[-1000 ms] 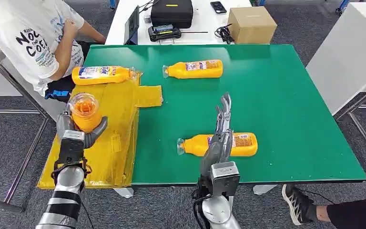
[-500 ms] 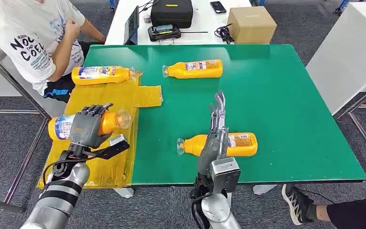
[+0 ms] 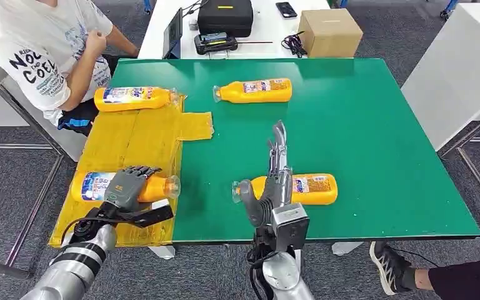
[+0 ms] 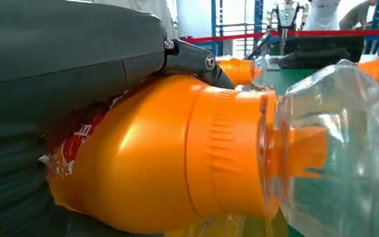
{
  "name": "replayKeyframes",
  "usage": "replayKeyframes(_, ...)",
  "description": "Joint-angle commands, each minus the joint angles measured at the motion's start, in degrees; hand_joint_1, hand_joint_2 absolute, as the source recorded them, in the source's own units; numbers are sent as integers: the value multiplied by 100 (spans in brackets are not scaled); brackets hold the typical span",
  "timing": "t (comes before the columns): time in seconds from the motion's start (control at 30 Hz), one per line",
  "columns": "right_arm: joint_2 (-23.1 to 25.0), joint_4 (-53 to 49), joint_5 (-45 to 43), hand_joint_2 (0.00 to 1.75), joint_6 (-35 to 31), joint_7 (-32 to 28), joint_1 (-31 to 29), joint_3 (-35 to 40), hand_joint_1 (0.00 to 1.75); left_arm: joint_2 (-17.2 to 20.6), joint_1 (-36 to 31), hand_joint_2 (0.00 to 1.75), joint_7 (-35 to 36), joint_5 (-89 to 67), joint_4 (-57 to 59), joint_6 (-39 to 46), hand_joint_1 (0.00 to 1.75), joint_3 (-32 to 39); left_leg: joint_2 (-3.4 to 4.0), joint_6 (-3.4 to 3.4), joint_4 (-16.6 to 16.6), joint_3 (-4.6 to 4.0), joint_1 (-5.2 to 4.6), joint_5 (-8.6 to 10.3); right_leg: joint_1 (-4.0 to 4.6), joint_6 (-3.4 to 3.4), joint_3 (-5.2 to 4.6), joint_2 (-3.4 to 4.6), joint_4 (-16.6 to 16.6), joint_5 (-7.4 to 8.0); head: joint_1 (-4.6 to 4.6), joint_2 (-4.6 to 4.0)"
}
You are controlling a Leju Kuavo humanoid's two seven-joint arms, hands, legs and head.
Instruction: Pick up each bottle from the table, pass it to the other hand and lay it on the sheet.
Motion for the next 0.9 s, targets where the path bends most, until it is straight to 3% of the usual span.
replayKeyframes(0.03, -94, 513, -47, 175, 74, 88, -243, 81, 0, 159, -145, 175, -75, 121, 616, -407, 175, -122, 20, -11, -5, 34, 10, -11, 11, -15, 30, 15, -8, -4, 0, 0)
replayKeyframes(0.33, -72, 574, -47, 175, 157, 124, -247, 89, 0, 175, -141, 175, 37, 159, 785, -778, 175, -148, 23, -15, -7, 52, 14, -11, 15, -19, 48, 17, -13, -2, 0, 0)
replayKeyframes(0.37, -69, 586, -47, 175, 165, 130, -244, 89, 0, 178, -146, 175, 29, 188, 816, -871, 159, -147, 20, -10, -10, 49, 6, -8, 8, -12, 42, 16, -9, -1, 0, 0)
replayKeyframes(0.4, -68, 597, -46, 175, 179, 137, -245, 90, 0, 185, -144, 175, 24, 225, 822, -969, 73, -141, 26, -14, -8, 56, 13, -12, 15, -18, 51, 20, -12, -2, 0, 0)
replayKeyframes(0.43, -65, 612, -44, 175, 194, 143, -244, 91, 0, 187, -144, 175, -15, 373, 849, -1193, 14, -88, 18, -9, -11, 53, 5, -6, 6, -11, 47, 14, -9, -1, 0, 0)
replayKeyframes(0.47, -61, 620, -44, 175, 199, 146, -244, 89, 0, 190, -137, 175, -37, 449, 852, -1298, 0, -61, 27, -18, -14, 70, 17, -13, 19, -23, 65, 19, -17, -3, 0, 0)
replayKeyframes(0.9, -52, 666, -60, 175, 236, 168, -256, 73, 0, 212, -57, 175, -115, 654, 832, -1573, 0, -36, 17, -10, -13, 81, 2, -7, 3, -12, 73, 17, -6, -1, 0, 0)
